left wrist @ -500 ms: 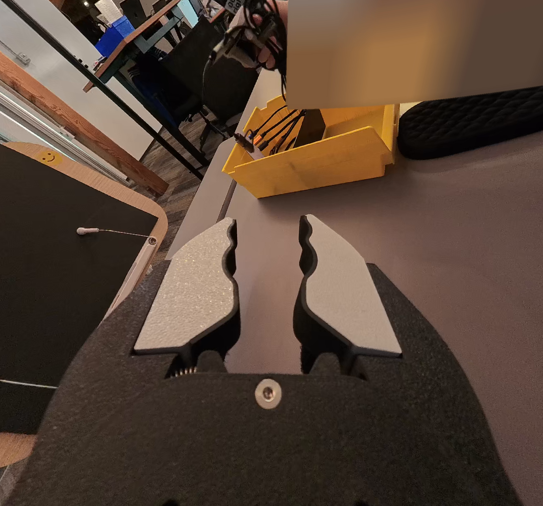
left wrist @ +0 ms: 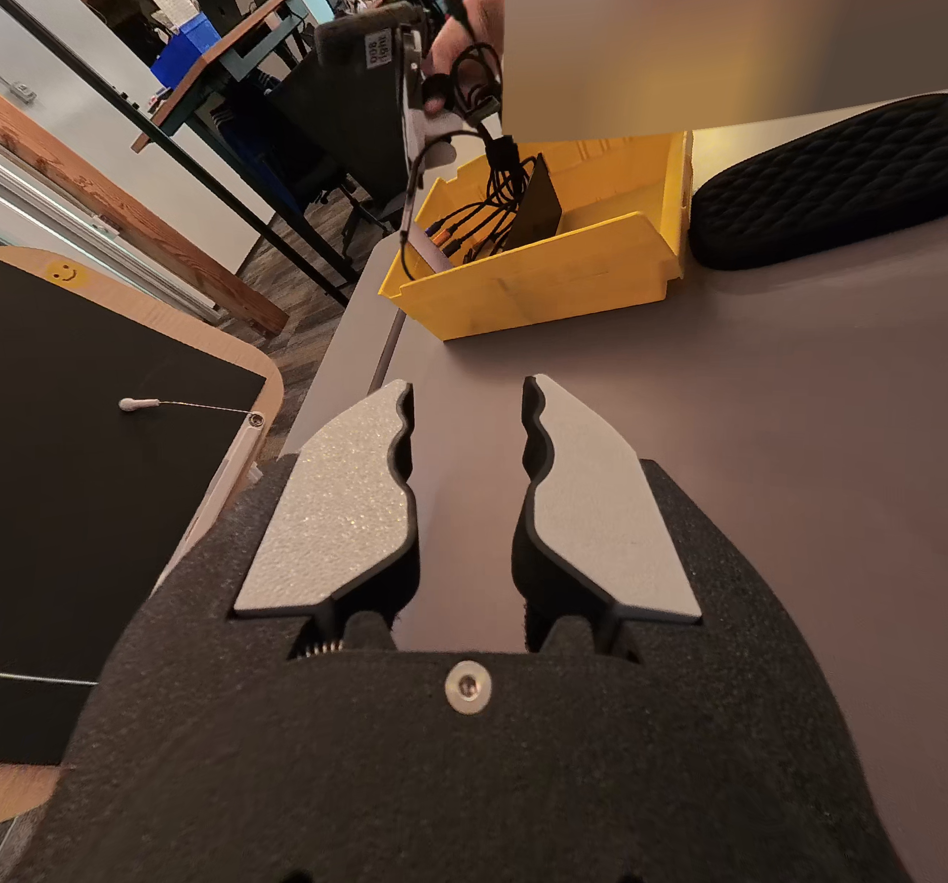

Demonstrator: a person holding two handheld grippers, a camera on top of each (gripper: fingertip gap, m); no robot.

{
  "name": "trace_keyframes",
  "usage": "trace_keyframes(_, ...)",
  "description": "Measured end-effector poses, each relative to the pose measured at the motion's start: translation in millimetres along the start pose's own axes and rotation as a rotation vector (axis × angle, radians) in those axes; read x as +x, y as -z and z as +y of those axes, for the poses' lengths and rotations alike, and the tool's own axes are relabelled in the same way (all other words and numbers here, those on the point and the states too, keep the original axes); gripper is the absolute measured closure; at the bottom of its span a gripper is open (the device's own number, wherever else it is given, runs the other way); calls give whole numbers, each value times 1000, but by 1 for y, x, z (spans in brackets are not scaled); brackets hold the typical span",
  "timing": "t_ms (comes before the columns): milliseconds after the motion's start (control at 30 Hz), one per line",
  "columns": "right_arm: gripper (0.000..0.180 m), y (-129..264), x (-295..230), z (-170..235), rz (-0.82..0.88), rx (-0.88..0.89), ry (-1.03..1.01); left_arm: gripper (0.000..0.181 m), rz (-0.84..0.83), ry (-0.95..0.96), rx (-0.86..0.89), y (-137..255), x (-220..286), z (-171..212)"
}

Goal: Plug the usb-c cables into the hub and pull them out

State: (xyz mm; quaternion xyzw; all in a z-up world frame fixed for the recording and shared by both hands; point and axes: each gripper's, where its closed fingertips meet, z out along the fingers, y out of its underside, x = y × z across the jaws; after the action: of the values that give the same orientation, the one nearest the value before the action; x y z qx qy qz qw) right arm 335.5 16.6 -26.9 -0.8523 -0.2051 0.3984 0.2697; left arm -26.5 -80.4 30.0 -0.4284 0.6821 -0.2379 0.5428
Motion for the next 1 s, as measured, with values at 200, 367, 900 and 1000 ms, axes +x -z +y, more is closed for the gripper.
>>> trace_keyframes(200,154,-12,21,-4,94,-31,-4,141,9,-4,-13,-1,2,2)
trace_keyframes(367,150,0,10,-7,80,50,18,141,-2,-2,-3,3,-2,-1)
trace_keyframes(900,145,161,-73,45,799,1038,-225,148,-176,427,-327,96,-44,39)
trace_keyframes(1000,146,159,-80,78,902,1068,-312,144,-251,625,-367,127,-58,56)
